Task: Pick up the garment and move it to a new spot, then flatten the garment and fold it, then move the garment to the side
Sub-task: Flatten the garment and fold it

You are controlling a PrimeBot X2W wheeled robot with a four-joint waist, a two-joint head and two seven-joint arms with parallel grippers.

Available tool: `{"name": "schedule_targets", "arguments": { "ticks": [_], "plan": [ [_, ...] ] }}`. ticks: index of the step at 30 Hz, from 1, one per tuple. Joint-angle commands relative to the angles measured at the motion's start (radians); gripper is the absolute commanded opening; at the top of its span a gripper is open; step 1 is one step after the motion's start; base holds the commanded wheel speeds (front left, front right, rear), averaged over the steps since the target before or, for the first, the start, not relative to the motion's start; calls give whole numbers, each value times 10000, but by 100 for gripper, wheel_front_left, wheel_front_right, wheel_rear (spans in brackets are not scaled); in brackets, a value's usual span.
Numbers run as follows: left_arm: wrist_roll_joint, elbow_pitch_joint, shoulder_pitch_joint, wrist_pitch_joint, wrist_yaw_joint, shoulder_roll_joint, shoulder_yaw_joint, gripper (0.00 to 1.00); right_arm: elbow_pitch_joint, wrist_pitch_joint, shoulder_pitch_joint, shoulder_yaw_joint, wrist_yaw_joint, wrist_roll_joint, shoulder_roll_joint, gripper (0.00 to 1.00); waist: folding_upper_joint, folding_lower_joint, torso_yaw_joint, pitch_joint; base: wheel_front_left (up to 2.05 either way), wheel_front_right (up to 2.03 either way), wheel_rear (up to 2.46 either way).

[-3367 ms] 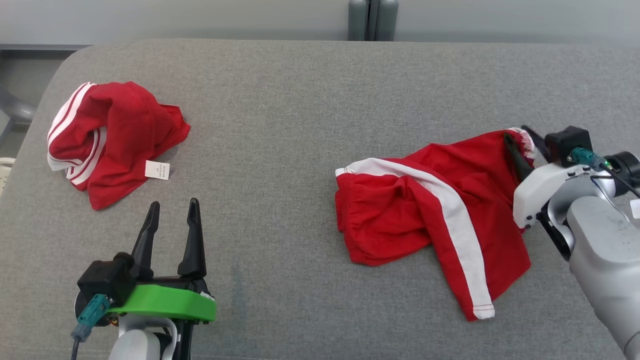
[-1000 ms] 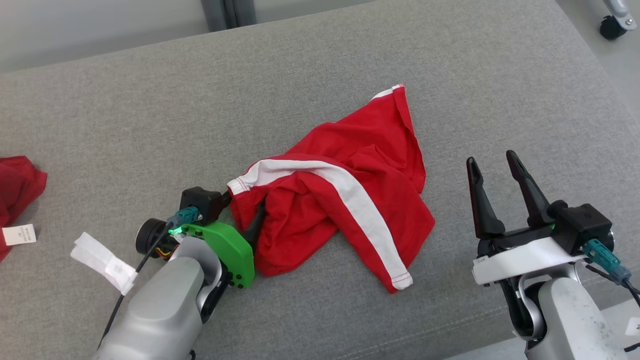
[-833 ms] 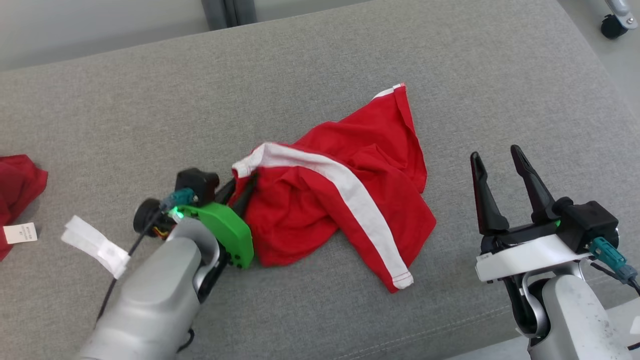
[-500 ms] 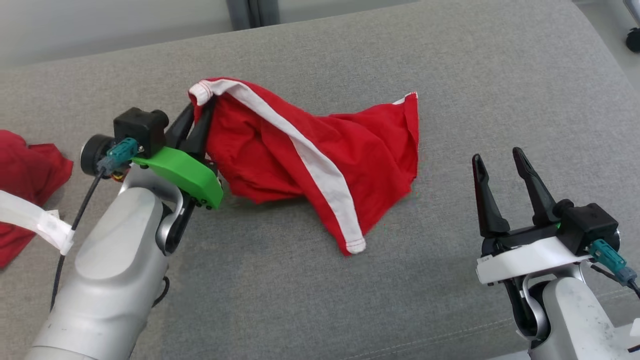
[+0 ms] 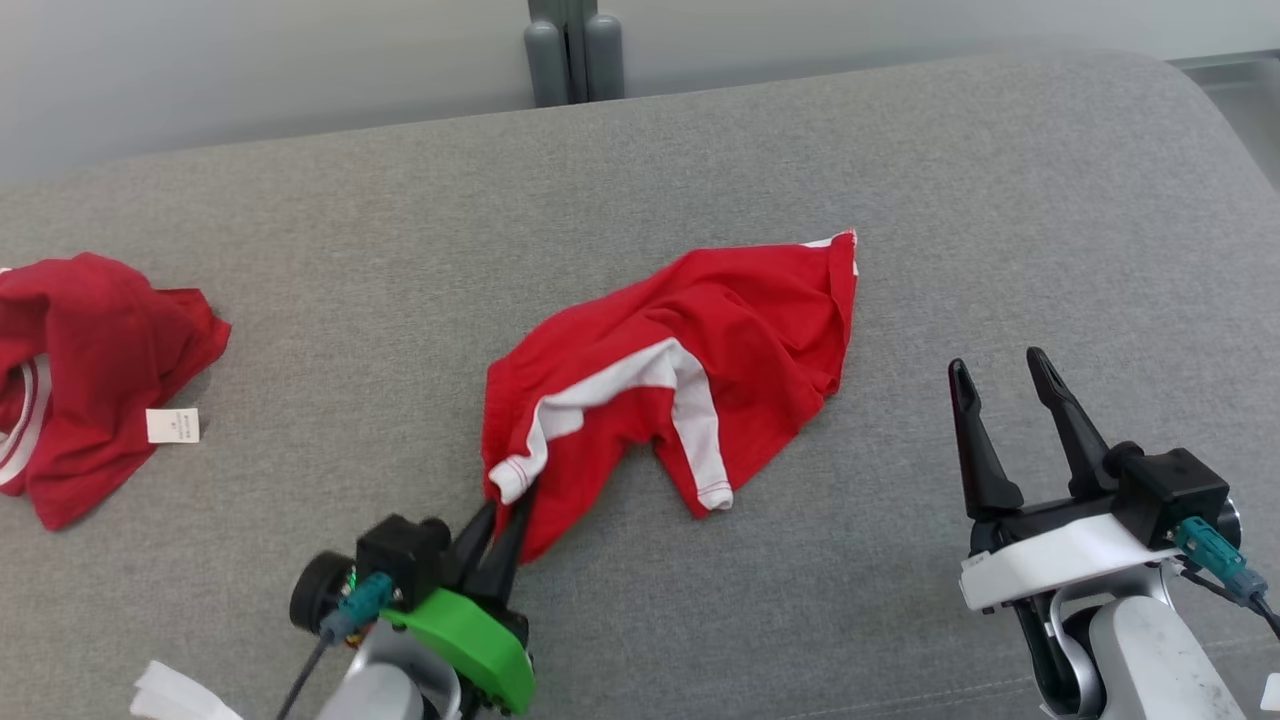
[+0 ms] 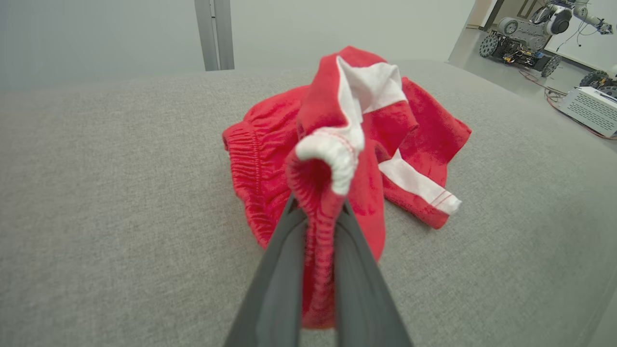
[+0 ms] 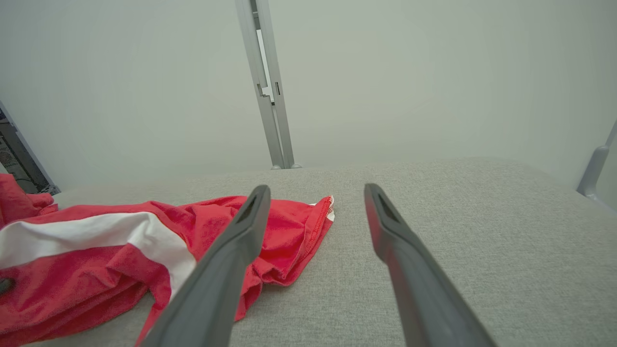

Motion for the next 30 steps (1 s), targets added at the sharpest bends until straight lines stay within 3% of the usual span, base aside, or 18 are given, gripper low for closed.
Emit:
{"name": "schedule_targets", "arguments": {
  "ticks": [1,2,3,4,9,20,25,30],
  "plan": [
    [-98,-46,325,-2,-19,-77,-53,0,39,-32,162,-28,-15,5,-32,100,0,0,241,-188,0,0,0],
    [-147,-70,563,-2,-20,-125,-125,11,57,-32,193,-26,-15,7,-41,100,0,0,320,-245,0,0,0],
    [-187,-69,723,-1,-20,-181,-187,49,80,-32,200,-13,-15,15,-54,100,0,0,379,-290,0,0,0],
    [-216,-39,899,-2,-21,-253,-262,100,111,-32,192,22,-15,27,-70,100,0,0,438,-349,0,0,0],
    [-198,-498,1218,-2,-22,-460,82,100,223,-32,364,54,-15,29,-85,100,0,0,680,-675,0,0,0],
    [492,-2277,1959,-1,-12,-737,2939,100,883,-30,660,330,-13,163,-119,100,0,0,992,-1015,0,0,0],
    [894,-2647,2234,-1,-12,-990,4425,100,1606,-32,561,889,-13,216,-89,100,0,0,1122,-917,0,0,0],
    [1097,-2823,2410,-1,-11,-1152,5226,100,2305,-32,231,1851,-15,-132,-94,100,0,0,1294,-766,0,0,0]
  ]
}}
